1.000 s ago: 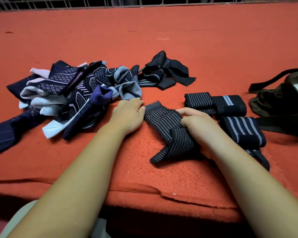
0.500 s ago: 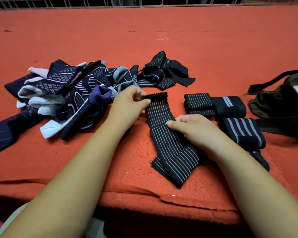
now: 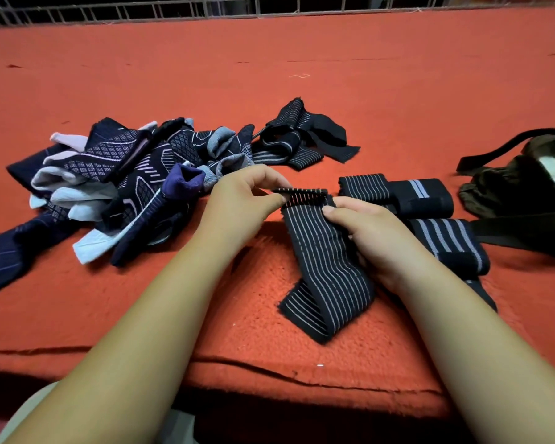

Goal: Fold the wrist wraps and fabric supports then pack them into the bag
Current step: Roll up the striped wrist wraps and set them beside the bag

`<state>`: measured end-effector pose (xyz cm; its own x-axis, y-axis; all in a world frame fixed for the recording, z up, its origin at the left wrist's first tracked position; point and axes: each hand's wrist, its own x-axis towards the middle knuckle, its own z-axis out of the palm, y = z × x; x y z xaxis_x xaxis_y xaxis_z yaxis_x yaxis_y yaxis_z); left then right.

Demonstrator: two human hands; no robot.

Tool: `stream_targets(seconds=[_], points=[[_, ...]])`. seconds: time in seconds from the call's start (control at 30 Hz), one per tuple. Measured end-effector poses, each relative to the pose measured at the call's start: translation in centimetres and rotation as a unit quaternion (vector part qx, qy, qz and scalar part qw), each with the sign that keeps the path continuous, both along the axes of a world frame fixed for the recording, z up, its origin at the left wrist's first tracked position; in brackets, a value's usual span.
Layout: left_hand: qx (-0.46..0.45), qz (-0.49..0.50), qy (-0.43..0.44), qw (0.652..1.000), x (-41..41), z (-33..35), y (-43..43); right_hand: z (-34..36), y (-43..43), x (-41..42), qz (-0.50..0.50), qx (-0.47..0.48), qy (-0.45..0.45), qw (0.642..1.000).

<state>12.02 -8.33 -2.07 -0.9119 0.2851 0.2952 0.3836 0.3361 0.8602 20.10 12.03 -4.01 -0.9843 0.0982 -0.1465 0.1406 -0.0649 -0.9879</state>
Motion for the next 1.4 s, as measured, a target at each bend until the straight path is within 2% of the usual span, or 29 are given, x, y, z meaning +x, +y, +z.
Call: stream_targets(seconds=[0.4,0.63,0.77,0.83,0.9,0.97,1.03,1.07,1.2,1.4], points=[[-0.022,0.001,-0.016,1.000,0.6,-0.1,0.6,-0.3,0.2,-0.5,-0.007,-0.025,0.002,1.000],[-0.056,-0.044,0.030,0.997,0.7,-0.3,0.6,0.2,-0.2,-0.2,-0.005,-0.065,0.032,0.997],[-0.063,-0.069,0.057,0.994,1.1,-0.2,0.5,0.0,-0.1,-0.3,-0.023,-0.035,0.050,0.998],[-0.039,-0.039,0.072,0.996,1.0,-0.2,0.5,-0.1,0.1,-0.3,-0.036,-0.022,0.050,0.998],[-0.005,0.038,0.040,0.998,0.6,-0.3,0.7,0.1,0.1,-0.3,-0.044,-0.011,0.052,0.998],[0.062,0.053,-0.081,0.993,0.5,-0.3,1.1,0.2,0.0,-0.1,-0.042,0.008,0.063,0.997],[0.151,-0.022,-0.216,0.964,0.7,-0.2,1.5,0.3,-0.1,0.1,-0.031,0.030,0.071,0.997],[0.174,-0.050,-0.241,0.954,0.8,0.0,1.6,0.5,-0.2,0.2,-0.023,0.043,0.073,0.996],[0.241,-0.037,-0.230,0.942,0.9,0.4,1.4,0.8,-0.4,0.7,-0.009,0.090,0.071,0.993],[0.256,-0.062,-0.207,0.942,0.5,0.1,1.3,0.6,-0.6,0.6,-0.024,0.110,0.073,0.991]])
